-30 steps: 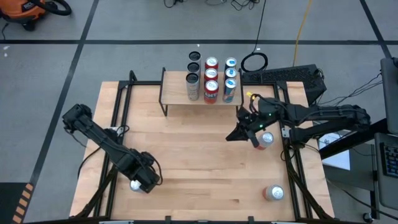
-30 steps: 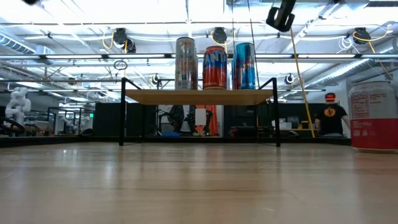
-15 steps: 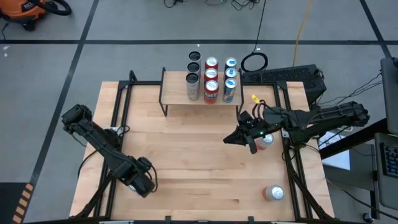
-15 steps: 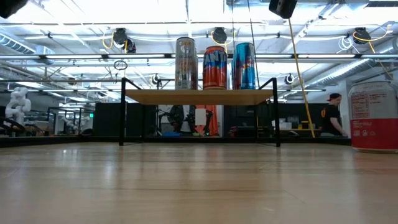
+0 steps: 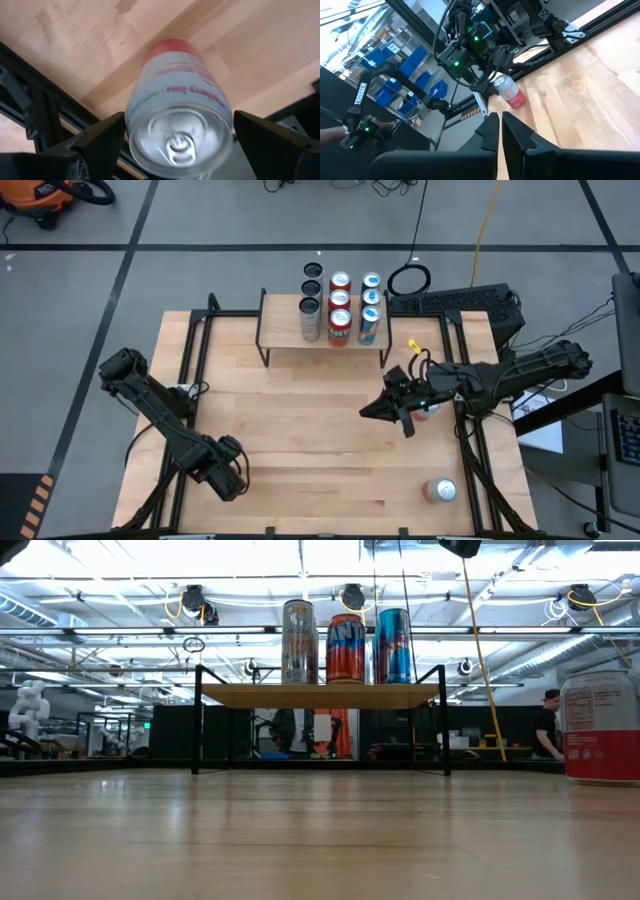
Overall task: Place canned beverage on shelf
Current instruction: Put the left pink and white soda can on the shelf
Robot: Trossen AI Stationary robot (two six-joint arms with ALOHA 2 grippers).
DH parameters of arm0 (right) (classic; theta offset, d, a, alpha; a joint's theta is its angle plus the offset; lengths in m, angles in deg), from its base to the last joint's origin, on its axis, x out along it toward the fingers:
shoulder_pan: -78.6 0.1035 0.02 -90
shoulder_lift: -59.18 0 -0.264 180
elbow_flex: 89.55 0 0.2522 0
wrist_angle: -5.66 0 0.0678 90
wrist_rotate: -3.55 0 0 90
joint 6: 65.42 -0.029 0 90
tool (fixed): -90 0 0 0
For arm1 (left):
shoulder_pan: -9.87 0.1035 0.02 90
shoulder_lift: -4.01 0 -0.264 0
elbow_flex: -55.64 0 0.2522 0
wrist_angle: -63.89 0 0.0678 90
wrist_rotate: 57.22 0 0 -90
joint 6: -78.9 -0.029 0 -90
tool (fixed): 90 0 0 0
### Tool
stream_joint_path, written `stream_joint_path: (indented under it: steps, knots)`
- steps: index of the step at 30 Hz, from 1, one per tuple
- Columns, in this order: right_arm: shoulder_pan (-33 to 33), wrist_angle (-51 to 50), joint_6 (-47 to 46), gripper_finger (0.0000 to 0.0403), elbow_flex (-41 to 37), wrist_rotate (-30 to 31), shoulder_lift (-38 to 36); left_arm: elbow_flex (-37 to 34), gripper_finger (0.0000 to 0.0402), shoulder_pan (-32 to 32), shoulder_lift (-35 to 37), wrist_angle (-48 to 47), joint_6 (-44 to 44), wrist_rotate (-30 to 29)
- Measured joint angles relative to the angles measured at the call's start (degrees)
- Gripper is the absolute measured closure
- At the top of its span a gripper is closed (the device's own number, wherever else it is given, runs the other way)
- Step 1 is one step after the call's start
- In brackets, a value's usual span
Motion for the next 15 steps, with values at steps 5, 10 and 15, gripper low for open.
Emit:
stream_joint_path:
  steps: [5,10,15]
  knots:
    - [1.0,0.0,0.0,0.0403,0.0,0.0,0.5,-0.6,0.0045,-0.1,0.0,0.8,0.9,0.4]
    - [1.8,0.0,0.0,0.0403,0.0,1.5,1.3,-0.6,0.0071,-0.1,0.0,0.8,1.2,0.4]
    - [1.8,0.1,0.0,0.0403,0.0,1.5,1.9,-0.5,0.0117,0.0,0.0,0.7,1.1,0.6]
